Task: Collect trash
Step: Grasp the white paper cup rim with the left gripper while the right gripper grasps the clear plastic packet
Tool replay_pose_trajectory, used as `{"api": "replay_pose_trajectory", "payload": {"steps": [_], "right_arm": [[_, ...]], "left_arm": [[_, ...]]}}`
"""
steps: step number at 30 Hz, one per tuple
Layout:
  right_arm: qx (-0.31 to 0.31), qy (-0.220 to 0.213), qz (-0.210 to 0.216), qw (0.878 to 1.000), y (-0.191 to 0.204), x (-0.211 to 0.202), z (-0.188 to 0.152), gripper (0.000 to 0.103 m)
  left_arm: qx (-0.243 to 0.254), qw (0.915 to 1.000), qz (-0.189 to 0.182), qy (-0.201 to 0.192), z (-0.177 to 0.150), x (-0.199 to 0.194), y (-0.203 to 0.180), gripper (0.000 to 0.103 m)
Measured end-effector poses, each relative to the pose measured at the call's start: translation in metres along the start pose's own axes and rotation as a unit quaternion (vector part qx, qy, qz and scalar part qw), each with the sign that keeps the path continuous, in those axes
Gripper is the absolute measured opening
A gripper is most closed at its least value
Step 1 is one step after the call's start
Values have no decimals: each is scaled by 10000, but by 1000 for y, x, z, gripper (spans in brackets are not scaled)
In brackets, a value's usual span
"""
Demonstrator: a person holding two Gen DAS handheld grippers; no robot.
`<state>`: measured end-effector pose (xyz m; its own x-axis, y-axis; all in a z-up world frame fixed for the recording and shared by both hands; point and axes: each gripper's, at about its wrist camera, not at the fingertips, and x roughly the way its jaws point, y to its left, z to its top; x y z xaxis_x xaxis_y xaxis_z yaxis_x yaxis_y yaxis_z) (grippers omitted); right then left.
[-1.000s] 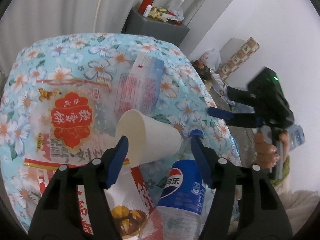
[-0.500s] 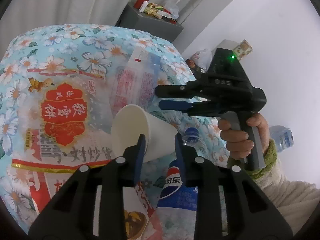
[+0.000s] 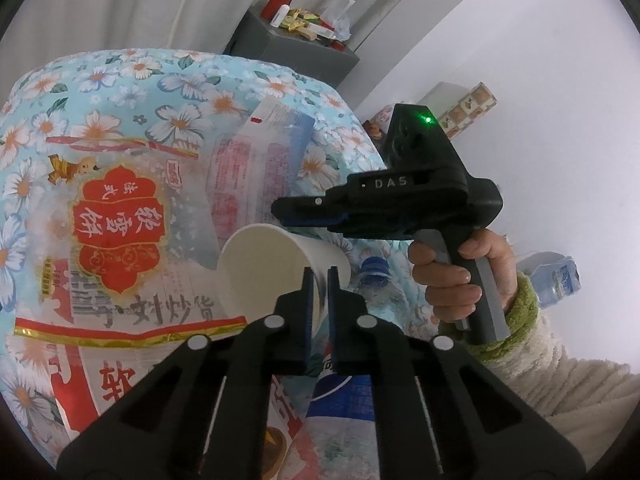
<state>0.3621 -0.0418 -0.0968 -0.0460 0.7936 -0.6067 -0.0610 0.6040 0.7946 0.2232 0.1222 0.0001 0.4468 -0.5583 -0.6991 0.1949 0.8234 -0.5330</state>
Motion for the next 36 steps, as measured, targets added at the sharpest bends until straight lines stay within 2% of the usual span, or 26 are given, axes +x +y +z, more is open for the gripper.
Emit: {"api": "replay_pose_trajectory", "payload": {"steps": [5, 19, 23, 25, 27, 29, 36], "right_arm": [[-145, -117, 51, 9998, -2, -15, -8, 6], [-692, -978, -29, 9928, 17, -80, -29, 4], [-750, -1116, -81, 9909, 20, -92, -28, 4], [-728, -1228, -163, 9896, 22, -95, -21, 7], [-681, -1226, -153, 9900, 20, -92, -11, 17], [-642, -1203, -132, 9906, 17, -88, -1, 32], [-513, -1004, -170, 9935, 8, -60, 34, 40]], "left_arm": [[13, 10000, -27, -93, -1, -4, -1, 1], [355, 9976, -64, -584, 2, -28, -27, 1], [411, 9974, -29, -584, 2, -29, -33, 1], [404, 9979, 65, -505, 1, -24, -33, 1], [342, 9984, 108, -438, 0, -19, -30, 1], [262, 9988, 76, -411, -1, -16, -27, 1], [211, 9990, -6, -384, -3, -8, -23, 1]]}}
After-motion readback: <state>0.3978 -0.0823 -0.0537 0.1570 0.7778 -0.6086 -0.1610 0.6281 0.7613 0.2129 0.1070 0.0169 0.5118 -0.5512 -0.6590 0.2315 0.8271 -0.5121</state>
